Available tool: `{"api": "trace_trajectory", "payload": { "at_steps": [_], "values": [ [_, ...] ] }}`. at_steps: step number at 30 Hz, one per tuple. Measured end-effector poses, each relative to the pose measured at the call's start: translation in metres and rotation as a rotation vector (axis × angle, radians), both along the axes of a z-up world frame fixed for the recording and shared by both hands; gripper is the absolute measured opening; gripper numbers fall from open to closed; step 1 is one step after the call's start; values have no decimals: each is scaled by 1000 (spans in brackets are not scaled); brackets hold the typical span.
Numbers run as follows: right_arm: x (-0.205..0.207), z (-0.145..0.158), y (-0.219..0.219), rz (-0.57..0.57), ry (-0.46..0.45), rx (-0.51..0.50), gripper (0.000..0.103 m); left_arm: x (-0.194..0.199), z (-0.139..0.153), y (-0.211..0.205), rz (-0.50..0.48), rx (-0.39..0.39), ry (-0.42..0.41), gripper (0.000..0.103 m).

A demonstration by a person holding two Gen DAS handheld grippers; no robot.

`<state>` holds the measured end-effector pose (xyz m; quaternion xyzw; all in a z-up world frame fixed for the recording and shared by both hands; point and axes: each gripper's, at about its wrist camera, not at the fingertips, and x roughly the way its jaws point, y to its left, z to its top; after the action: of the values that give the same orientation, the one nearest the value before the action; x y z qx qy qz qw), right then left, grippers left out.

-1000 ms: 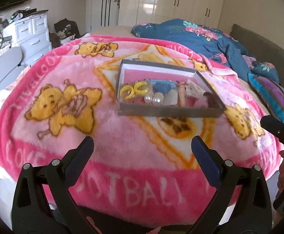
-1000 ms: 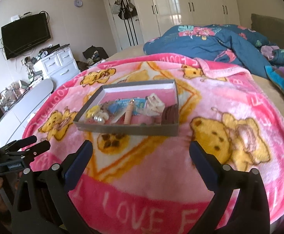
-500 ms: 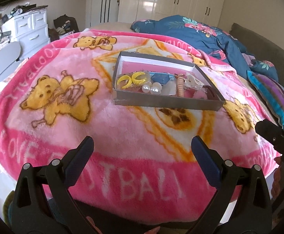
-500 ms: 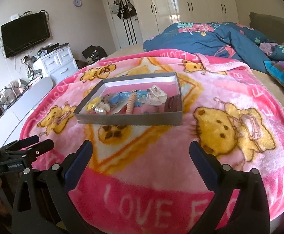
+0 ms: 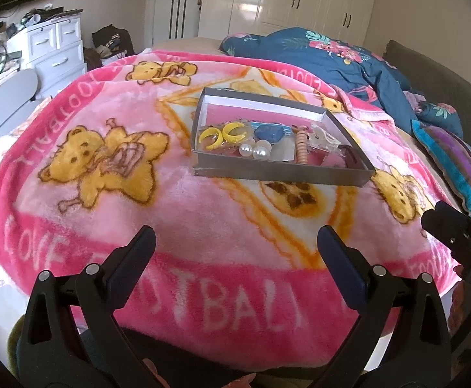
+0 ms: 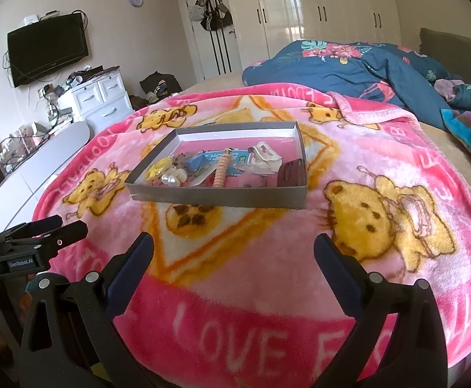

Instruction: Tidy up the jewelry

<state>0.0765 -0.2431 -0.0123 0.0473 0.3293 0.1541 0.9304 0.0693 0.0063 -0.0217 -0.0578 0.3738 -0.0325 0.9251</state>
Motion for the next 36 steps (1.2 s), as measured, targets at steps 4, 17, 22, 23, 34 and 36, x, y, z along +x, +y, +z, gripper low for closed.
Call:
{"api": "trace_trajectory", "payload": {
  "at_steps": [4,17,22,23,34,36],
  "values": [
    [0,0,0,0,0,0,99,0,0,0,1,1,-1,94],
    [-1,-1,2,7,3,-1,99,-1,1,0,3,5,0,94],
    [-2,-1,2,5,3,-1,99,-1,2,-1,4,8,-1,94],
    [-2,-1,2,6,1,-2,99,-1,1,-1,2,5,0,94],
    [-2,-1,3,6,2,-5,99,0,2,-2,4,8,1,94],
    [-2,-1,3,8,3,-3,99,0,1,-2,3,5,2,94]
  ]
}}
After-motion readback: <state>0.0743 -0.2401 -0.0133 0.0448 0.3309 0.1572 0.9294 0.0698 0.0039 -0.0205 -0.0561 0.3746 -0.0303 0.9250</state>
